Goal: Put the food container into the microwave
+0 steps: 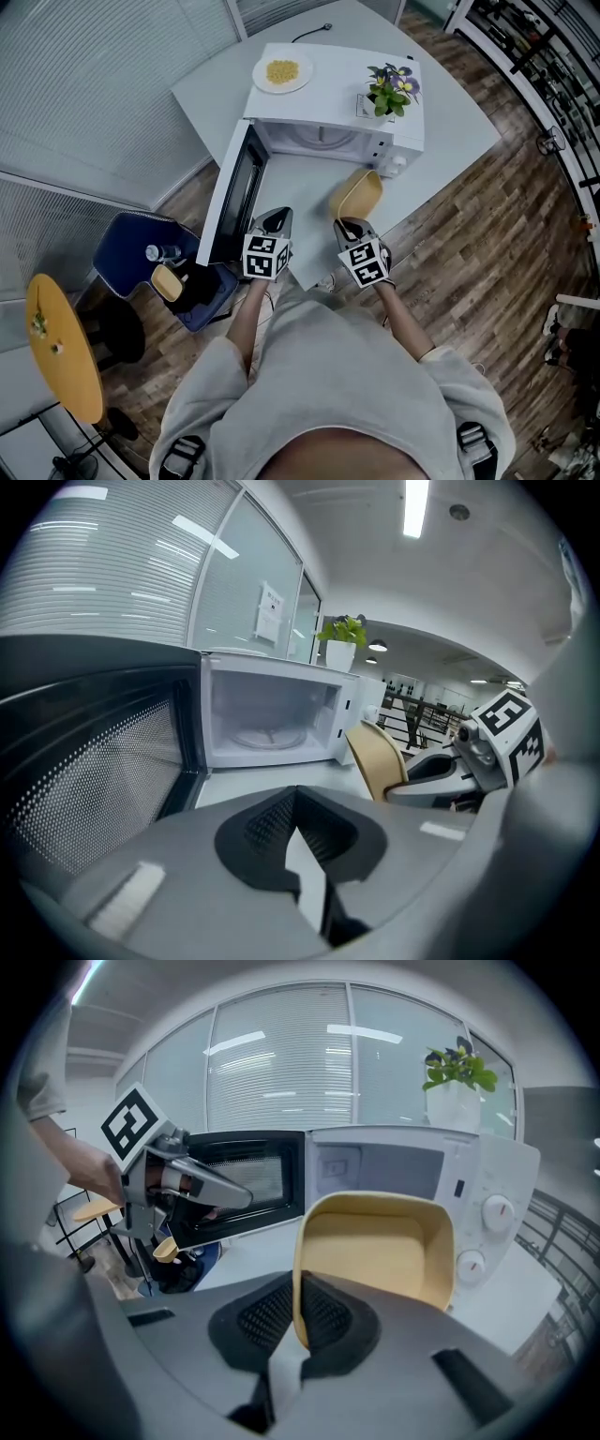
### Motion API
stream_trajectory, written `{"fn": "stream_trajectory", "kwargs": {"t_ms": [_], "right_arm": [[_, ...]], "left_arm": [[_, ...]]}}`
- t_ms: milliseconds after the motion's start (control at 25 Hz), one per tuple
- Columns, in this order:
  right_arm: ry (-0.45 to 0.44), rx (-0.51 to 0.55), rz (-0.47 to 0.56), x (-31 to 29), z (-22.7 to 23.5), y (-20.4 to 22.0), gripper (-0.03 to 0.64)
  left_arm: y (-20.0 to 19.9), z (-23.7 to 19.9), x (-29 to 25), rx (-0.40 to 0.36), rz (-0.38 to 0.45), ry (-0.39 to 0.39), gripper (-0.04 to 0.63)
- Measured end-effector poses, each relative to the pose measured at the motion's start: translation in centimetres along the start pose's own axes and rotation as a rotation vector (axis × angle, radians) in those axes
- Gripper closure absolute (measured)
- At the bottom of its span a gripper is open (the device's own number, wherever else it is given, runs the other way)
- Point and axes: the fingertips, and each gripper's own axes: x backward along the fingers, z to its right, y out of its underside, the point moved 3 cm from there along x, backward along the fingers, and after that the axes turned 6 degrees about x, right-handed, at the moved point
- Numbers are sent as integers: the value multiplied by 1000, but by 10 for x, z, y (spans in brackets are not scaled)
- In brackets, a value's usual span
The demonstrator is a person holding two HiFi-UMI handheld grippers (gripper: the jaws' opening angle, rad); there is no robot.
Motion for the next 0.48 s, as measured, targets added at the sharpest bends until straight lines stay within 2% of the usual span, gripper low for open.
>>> {"fn": "stream_trajectory", "kwargs": {"t_ms": [480], "right_arm": [[3,20,-18,-30,17,-25,601]], "left_arm": [[-29,-22,-33,-1,1,46,586]]}}
